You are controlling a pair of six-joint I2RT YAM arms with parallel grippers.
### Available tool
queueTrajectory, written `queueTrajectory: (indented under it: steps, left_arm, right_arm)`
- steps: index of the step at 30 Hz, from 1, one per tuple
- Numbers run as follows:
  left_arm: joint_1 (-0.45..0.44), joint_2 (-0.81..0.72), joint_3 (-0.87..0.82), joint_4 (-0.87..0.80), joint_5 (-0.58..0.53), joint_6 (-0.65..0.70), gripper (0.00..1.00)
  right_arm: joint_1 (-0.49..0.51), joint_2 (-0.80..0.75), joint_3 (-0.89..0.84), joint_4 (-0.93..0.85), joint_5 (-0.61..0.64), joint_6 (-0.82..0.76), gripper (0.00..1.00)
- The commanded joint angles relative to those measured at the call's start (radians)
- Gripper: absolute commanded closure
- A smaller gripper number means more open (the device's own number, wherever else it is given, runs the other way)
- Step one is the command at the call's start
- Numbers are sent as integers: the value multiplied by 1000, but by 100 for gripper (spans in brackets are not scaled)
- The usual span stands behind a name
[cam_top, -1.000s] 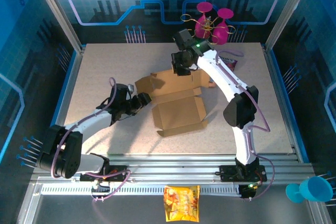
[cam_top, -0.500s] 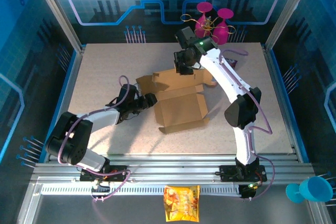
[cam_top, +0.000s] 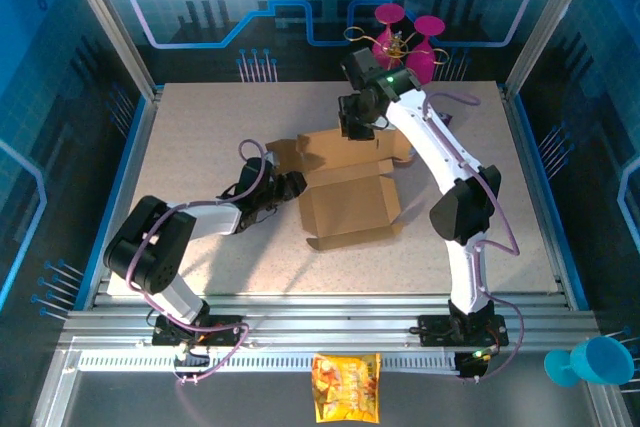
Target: Fold the paper box
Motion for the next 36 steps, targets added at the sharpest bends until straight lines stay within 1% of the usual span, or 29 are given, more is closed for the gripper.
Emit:
queueTrajectory:
  steps: [1, 2, 3, 6, 7, 8, 9, 11, 13, 14, 16, 19, 20, 23, 26, 28, 30, 34, 36]
  left_arm:
    - [-14, -84, -3, 3, -73, -28, 46]
    - [-13, -125, -18, -9, -86, -35, 40]
    - [-11, -179, -32, -34, -93, -39, 37]
    - [10, -361, -70, -150, -75, -39, 30]
    - [29, -428, -89, -185, -50, -46, 29]
    - [66, -486, -111, -210, -3, -67, 30]
    - [107, -525, -134, -219, 53, -92, 34]
    - [228, -585, -192, -226, 180, -169, 45]
    - [329, -598, -265, -155, 278, -254, 51]
    - [369, -586, -292, -129, 308, -298, 54]
    - [407, -526, -324, -50, 354, -376, 57]
    - [415, -343, -315, 134, 412, -505, 57]
    - [414, -260, -297, 218, 437, -548, 57]
    - [409, -42, -266, 517, 444, -711, 57]
    - [381, 145, -201, 719, 448, -820, 56]
    - [339, 234, -161, 801, 433, -867, 54]
    - [298, 288, -138, 856, 397, -887, 52]
    - [242, 348, -97, 924, 343, -922, 50]
    - [229, 357, -81, 927, 336, -930, 49]
  right_arm:
    - [-23, -29, 26, -14, -24, 37, 100]
    - [-27, -30, 27, -9, -28, 41, 100]
    - [-34, -32, 28, -4, -31, 49, 100]
    - [-41, -44, 39, 1, -33, 61, 100]
    - [-42, -49, 48, 0, -31, 62, 100]
    - [-44, -54, 58, -7, -28, 63, 100]
    - [-45, -60, 67, -12, -23, 66, 100]
    - [-44, -72, 79, -17, -19, 73, 100]
    - [-45, -82, 82, -13, -18, 80, 100]
    - [-44, -86, 84, -12, -17, 84, 100]
    - [-45, -91, 87, -7, -18, 88, 100]
    - [-44, -103, 87, -3, -20, 95, 100]
    - [-42, -105, 88, -1, -20, 96, 100]
    - [-41, -111, 85, -1, -23, 100, 100]
    - [-40, -116, 71, 13, -28, 106, 100]
    - [-38, -118, 60, 29, -31, 109, 100]
    - [-37, -120, 56, 33, -32, 113, 100]
    - [-40, -128, 35, 48, -36, 116, 100]
    - [-40, -132, 26, 56, -40, 115, 100]
